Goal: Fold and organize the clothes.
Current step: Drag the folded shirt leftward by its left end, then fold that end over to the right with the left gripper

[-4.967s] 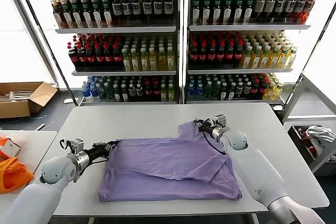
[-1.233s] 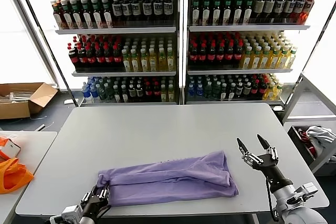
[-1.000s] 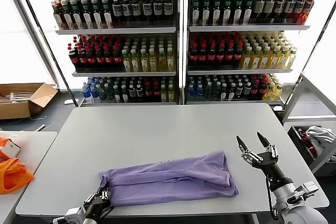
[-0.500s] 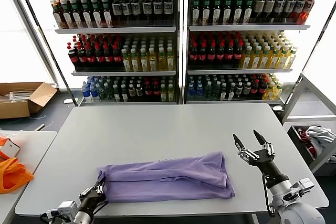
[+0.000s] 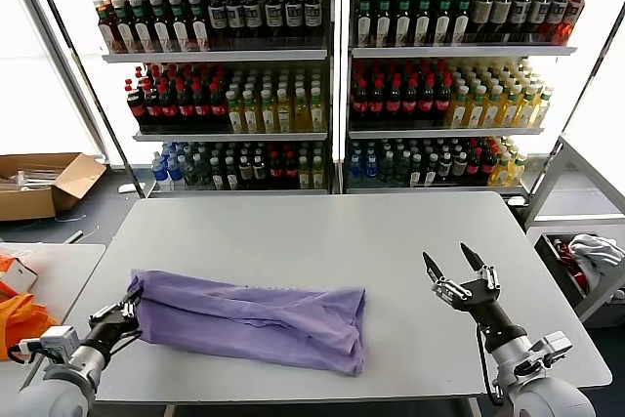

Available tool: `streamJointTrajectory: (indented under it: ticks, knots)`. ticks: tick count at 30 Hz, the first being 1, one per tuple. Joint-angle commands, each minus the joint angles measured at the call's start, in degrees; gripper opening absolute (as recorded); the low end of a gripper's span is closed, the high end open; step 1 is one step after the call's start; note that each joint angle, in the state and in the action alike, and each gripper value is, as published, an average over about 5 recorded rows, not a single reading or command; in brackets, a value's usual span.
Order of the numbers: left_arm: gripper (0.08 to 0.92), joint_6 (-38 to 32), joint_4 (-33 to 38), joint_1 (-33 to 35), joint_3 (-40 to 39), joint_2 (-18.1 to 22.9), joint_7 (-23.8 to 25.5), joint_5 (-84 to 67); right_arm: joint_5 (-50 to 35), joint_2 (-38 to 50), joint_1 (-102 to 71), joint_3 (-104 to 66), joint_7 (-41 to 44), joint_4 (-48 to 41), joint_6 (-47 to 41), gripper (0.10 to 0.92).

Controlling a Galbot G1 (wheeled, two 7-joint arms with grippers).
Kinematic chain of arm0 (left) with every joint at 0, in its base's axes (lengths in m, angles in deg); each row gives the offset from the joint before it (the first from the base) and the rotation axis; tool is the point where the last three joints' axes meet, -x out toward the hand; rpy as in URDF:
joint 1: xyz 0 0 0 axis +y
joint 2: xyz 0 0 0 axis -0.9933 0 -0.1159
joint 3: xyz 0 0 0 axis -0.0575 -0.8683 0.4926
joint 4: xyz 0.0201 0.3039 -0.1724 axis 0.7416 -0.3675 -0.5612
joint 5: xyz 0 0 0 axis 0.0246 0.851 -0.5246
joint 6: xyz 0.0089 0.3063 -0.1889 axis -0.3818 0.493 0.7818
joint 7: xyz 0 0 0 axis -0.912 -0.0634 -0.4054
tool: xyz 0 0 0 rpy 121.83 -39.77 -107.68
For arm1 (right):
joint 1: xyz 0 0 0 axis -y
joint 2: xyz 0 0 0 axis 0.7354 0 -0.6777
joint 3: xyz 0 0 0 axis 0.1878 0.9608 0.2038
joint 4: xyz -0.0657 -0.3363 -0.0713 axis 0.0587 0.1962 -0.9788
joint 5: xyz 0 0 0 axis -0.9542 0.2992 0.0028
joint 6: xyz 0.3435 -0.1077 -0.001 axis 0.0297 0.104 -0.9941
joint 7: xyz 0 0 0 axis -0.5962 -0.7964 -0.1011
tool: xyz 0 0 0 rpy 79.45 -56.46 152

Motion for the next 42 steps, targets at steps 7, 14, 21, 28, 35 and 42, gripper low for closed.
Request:
streamJointTrajectory:
  ticks: [7,14,21,28,35,42]
  knots:
    - [0.095,2.37,8.89,-5.47,-5.97,-9.54,0.24,-7.29,0.88,-0.61,-1.74,0.30,0.04,1.67,0.13,0.823]
    - [0.095,2.08,13.39,-8.86,-21.90,-4.15,-0.81,-2.10,1.95,-1.98,-3.26,0.20,0.20,2.00,0.49,0.823]
    - [0.095,1.52,13.39,-9.51,-32.97,-2.01,-1.57,2.47,2.14,-1.72,-4.45,-0.80,0.17,2.59,0.51,0.823]
    - [0.095,0.58,7.36,-10.28,-39.67,1.48,-0.90,6.77,2.34,-2.11,-4.21,-1.08,0.09,2.17,0.52,0.823]
    - [0.095,0.74,3.95,-11.23,-41.11,5.02,-0.12,7.27,2.34,-2.07,-4.09,-1.04,0.13,1.96,0.52,0.823]
    - [0.099,1.01,1.46,-11.04,-40.93,5.86,1.20,11.34,1.99,-1.78,-3.68,-1.15,0.22,2.15,0.50,0.823]
